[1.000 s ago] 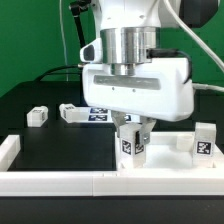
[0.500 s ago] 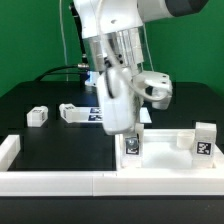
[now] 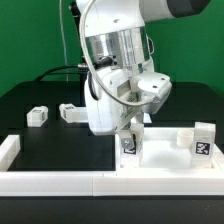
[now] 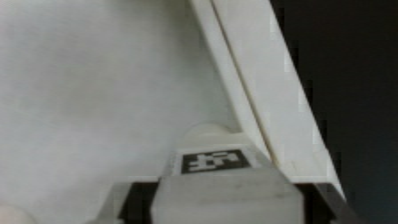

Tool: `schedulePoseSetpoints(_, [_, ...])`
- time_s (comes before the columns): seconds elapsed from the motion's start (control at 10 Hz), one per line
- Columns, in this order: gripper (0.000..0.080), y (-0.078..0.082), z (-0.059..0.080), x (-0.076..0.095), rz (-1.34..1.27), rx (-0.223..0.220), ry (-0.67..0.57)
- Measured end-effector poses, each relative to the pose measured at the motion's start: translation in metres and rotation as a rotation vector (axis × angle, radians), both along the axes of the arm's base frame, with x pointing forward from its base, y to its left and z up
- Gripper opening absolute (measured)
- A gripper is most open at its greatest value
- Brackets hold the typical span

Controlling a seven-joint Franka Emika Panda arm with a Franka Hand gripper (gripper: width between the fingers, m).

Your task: Assemble square table

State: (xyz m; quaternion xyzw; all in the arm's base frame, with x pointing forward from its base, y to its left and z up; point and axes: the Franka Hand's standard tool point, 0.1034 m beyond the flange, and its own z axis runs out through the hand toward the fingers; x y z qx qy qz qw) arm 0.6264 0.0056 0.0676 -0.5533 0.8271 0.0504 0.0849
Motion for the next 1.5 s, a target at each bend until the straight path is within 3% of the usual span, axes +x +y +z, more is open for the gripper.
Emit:
schedulePoseSetpoints(0.1, [0.0297,0.000,0.000,0.000,-0.002,0.001,0.000])
schedulePoseSetpoints(0.3, [0.0583,0.001,0.000,0.000,0.000,0.001,0.000])
schedulePoseSetpoints(0.4, [0.0583,0.006,0.007,0.001,0.015,0.005,-0.008])
schedulePoseSetpoints(0.5, [0.0636,0.011,0.024,-0.001,0.032,0.016,-0.028])
schedulePoseSetpoints(0.6, [0.0647,0.018,0.041,-0.006,0.045,0.034,-0.029])
schedulePoseSetpoints(0.7, [0.0647,0.022,0.045,-0.007,0.060,0.045,-0.016])
schedulePoseSetpoints(1.2, [0.0649,0.022,0.038,-0.008,0.060,0.039,-0.009])
schedulePoseSetpoints(1.4, [0.0649,0.044,0.038,-0.025,0.094,0.059,0.024])
schedulePoseSetpoints(1.5, [0.0649,0.053,0.034,-0.045,0.086,0.044,0.020])
